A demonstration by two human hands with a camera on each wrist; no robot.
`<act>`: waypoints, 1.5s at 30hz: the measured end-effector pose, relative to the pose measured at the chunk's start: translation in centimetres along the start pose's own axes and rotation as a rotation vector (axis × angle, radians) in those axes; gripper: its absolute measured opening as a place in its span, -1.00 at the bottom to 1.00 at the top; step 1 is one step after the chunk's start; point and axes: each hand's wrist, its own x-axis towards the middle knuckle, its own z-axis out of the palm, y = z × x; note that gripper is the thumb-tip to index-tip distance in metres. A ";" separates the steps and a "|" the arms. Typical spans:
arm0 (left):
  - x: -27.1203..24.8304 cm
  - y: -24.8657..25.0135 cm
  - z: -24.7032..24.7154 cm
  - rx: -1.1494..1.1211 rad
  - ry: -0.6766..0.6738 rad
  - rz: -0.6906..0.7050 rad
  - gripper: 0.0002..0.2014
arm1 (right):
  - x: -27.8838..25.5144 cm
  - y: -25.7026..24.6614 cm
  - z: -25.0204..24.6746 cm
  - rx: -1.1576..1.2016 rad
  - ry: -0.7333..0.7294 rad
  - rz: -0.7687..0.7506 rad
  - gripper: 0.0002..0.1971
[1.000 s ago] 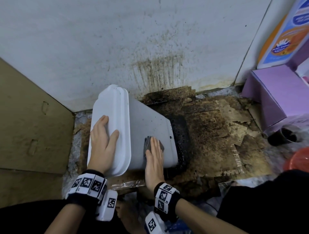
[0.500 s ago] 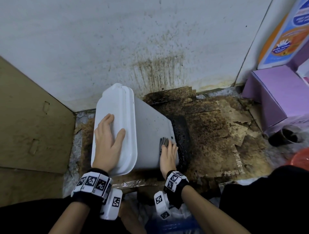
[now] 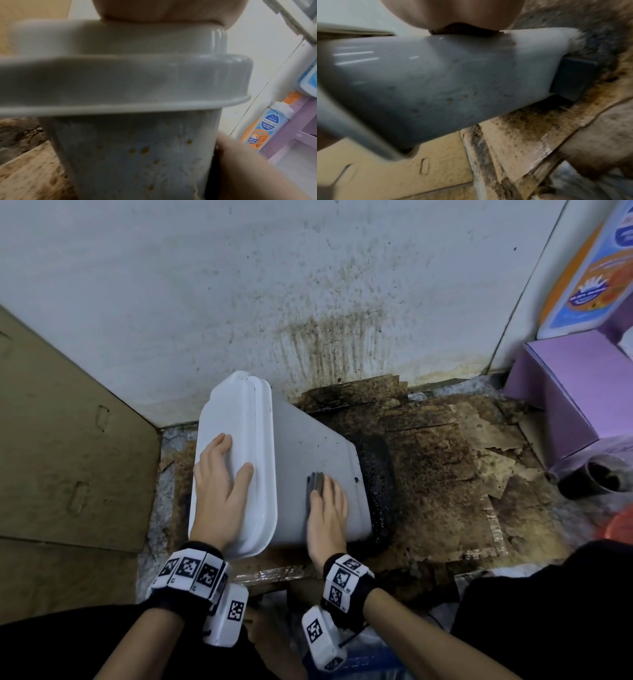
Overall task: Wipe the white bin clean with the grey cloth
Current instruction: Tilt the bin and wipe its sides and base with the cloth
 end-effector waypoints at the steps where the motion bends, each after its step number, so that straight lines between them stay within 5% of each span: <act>1: 0.0 0.0 0.0 -0.001 -0.002 0.000 -0.35 | -0.8 -1.1 0.2 0.014 -0.018 -0.057 -0.49; 6: -0.1 0.0 0.0 0.007 -0.008 0.000 -0.34 | -3.4 -3.7 0.8 -0.015 -0.114 -0.412 -0.46; 11: -0.2 -0.1 -0.1 0.005 -0.004 0.008 -0.32 | -1.4 -0.8 -0.9 -0.132 -0.154 -0.563 -0.45; 14: -0.2 -0.5 -0.2 -0.011 -0.004 -0.005 -0.32 | 0.8 3.1 -1.8 -0.171 -0.160 -0.477 -0.46; 18: -0.3 -0.6 -0.3 -0.036 0.001 -0.006 -0.36 | 2.9 7.9 -2.9 -0.109 -0.112 -0.146 -0.49; 26: -0.2 -0.7 -0.4 -0.033 0.005 -0.012 -0.38 | 3.7 7.4 -2.0 -0.011 0.020 0.107 -0.48; 35: -0.2 -0.2 -0.3 -0.011 0.005 -0.009 -0.39 | -2.9 -0.8 1.4 0.059 0.005 -0.240 -0.37; 41: -0.2 0.4 0.0 -0.007 0.007 0.007 -0.41 | -2.0 3.4 -0.9 -0.101 -0.070 -0.456 -0.43; 45: -0.2 0.5 0.1 -0.030 0.009 0.002 -0.41 | -1.3 8.1 -1.5 -0.082 -0.010 -0.318 -0.42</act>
